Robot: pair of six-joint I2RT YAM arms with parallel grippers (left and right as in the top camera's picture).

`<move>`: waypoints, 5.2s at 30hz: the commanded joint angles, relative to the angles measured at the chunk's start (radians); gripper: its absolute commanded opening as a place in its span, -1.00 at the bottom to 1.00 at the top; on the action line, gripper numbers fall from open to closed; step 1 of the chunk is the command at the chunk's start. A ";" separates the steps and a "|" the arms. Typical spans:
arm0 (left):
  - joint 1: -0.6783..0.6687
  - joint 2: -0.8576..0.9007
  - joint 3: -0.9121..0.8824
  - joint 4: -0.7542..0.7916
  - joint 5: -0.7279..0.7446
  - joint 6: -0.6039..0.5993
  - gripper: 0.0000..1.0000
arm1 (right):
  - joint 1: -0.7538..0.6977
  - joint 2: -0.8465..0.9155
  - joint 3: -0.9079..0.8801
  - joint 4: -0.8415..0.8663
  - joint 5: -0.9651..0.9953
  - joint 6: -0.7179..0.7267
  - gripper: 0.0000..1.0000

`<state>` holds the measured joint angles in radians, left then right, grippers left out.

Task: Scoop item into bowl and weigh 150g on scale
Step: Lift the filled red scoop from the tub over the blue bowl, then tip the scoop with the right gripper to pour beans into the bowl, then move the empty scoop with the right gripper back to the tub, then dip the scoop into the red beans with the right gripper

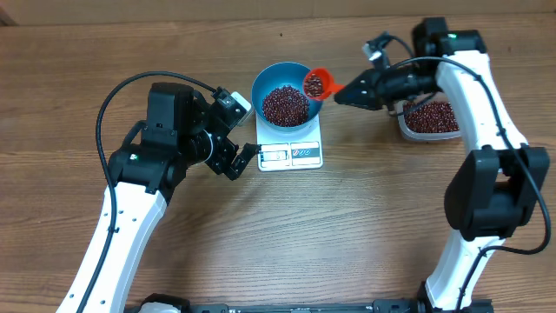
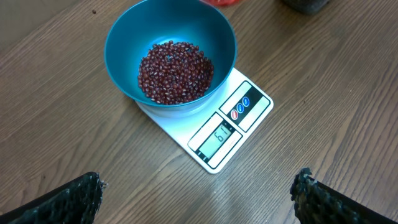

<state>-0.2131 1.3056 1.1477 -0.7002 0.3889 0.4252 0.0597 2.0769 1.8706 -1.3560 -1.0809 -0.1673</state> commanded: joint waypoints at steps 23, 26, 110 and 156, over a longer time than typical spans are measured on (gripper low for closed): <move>0.010 0.002 0.003 -0.002 0.003 -0.007 0.99 | 0.301 0.001 0.200 0.098 0.787 0.172 -0.93; 0.010 0.002 0.003 -0.002 0.003 -0.007 0.99 | 0.315 0.001 0.200 0.101 0.836 0.171 -0.93; 0.010 0.002 0.003 -0.002 0.003 -0.006 0.99 | -0.209 -0.135 0.159 -0.155 1.030 0.066 -0.93; 0.010 0.002 0.003 -0.002 0.003 -0.007 0.99 | -0.252 -0.024 -0.150 0.170 1.147 -0.023 -0.93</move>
<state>-0.2131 1.3056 1.1477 -0.7036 0.3889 0.4252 -0.1886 2.0319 1.7256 -1.2003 0.0937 -0.1650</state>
